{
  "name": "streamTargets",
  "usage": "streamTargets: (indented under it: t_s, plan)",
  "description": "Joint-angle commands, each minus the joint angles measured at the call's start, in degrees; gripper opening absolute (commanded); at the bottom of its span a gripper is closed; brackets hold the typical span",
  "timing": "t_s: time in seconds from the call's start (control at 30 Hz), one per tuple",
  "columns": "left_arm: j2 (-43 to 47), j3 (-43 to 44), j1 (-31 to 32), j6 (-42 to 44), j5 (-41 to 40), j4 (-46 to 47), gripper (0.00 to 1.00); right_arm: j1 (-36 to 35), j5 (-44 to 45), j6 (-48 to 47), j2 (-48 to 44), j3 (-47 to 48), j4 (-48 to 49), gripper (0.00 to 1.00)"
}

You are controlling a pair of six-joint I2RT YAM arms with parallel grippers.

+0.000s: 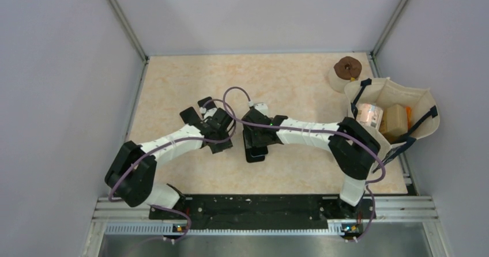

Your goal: Put the phone into the phone case

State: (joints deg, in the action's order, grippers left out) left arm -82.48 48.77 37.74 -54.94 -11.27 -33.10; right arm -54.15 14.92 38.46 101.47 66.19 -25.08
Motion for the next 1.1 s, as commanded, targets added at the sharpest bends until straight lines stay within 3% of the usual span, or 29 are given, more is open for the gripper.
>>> streamTargets:
  t_s: [0.0,0.33,0.67,0.87,1.07]
  plan:
    - [3.78,-3.14,-2.04,1.24,1.46,3.02,0.42,-1.84,7.00,2.35,2.89,6.05,-0.36,0.35]
    - [4.01,-5.18,-2.71,1.38,4.02,5.65,0.41,-3.72,6.19,4.19,3.81,6.59,-0.93,0.65]
    - [-1.53,-2.85,-2.68,-0.08,7.17,9.60,0.41,-4.19,1.13,4.79,-2.98,2.18,1.11,0.83]
    - [-6.50,-0.24,-2.70,-1.41,9.65,12.13,0.38,-2.44,-0.02,4.45,-7.06,-0.48,1.23,0.83]
    - [-10.54,2.38,-2.62,-2.17,10.76,12.72,0.28,5.28,-4.60,-0.34,-8.19,-2.55,4.39,0.75]
